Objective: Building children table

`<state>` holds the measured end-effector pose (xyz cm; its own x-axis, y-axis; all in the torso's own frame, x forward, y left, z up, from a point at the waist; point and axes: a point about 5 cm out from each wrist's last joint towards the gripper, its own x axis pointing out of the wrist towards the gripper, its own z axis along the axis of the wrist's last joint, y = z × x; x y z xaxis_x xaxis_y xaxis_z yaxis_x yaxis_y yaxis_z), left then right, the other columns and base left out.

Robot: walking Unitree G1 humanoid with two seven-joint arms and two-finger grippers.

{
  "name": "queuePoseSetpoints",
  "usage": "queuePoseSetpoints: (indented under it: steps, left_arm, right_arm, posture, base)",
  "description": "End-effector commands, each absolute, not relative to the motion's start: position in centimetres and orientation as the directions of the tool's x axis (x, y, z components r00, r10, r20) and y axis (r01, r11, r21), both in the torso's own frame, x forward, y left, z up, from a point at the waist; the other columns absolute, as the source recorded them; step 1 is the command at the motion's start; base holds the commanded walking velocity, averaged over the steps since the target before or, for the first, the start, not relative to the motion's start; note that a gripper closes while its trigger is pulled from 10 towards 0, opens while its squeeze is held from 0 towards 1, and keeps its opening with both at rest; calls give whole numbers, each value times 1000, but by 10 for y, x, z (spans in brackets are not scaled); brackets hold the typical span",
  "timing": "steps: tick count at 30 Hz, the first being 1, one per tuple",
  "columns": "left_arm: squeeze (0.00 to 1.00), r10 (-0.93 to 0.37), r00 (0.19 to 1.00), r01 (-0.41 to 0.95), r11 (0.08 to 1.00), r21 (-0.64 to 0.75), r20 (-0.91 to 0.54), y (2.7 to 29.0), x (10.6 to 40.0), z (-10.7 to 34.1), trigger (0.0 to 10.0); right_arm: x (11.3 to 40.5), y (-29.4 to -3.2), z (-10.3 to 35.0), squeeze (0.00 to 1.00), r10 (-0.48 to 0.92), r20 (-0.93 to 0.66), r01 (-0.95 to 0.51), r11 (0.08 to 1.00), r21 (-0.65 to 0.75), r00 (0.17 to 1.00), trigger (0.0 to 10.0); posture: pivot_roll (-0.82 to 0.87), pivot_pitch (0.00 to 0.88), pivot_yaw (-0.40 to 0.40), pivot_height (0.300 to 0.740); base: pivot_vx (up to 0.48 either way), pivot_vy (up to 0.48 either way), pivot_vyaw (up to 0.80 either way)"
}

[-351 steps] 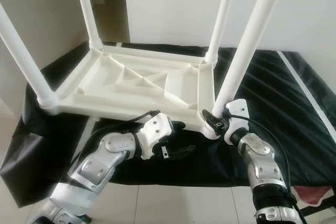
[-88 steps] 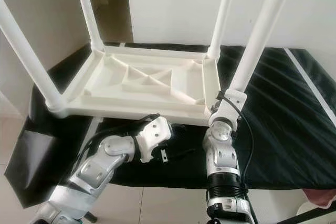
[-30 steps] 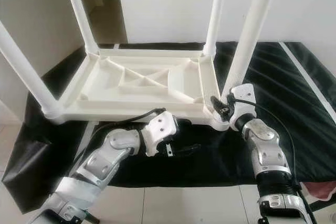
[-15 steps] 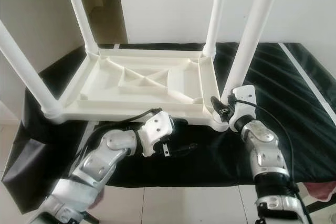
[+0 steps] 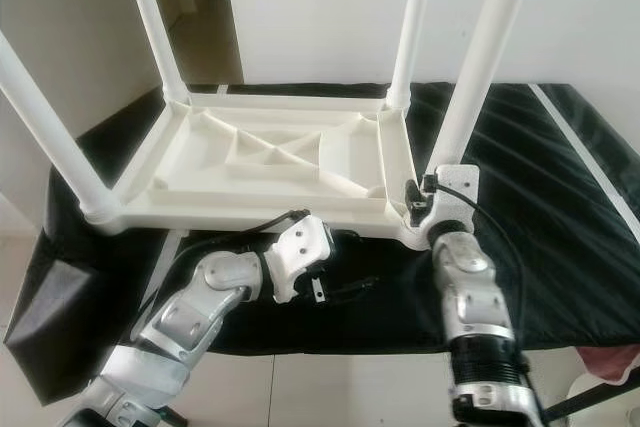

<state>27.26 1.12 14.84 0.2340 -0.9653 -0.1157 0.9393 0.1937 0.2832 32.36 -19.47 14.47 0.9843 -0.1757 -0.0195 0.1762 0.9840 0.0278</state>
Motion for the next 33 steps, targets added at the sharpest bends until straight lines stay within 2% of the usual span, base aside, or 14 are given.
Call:
queuePoseSetpoints:
  steps: [1,7,14,27,28,33]
  left_arm:
    - [0,-962,251,935,210,287,-112,12,273,149,10000]
    - [0,-961,250,934,208,289,-115,13,271,148,10000]
    - [0,-961,249,934,206,291,-121,15,271,149,10000]
    - [0,-951,288,922,243,302,-114,18,275,151,10000]
    - [0,-952,287,922,244,299,-109,17,275,151,10000]
    - [0,-955,277,926,236,295,-104,15,272,151,10000]
  right_arm:
    - [315,-194,123,0,-265,-128,275,959,69,956,10000]
    - [308,-173,119,0,-458,-171,481,867,131,872,10000]
    - [315,-169,128,0,-408,-142,425,897,122,902,10000]
    - [317,-170,130,0,-417,-123,429,899,88,900,10000]
    - [317,-171,132,1000,-402,-110,412,907,92,909,10000]
    - [317,-170,136,1000,-345,-78,351,931,96,935,10000]
  posture:
    - [4,0,-10,740]
    - [18,0,-14,740]
    - [33,0,-10,740]
    - [59,0,-35,740]
    - [57,0,-40,740]
    - [47,0,-39,740]
  base:
    - [0,0,0]
    - [0,0,0]
    - [0,0,0]
    - [0,0,0]
    - [0,0,0]
    - [0,0,0]
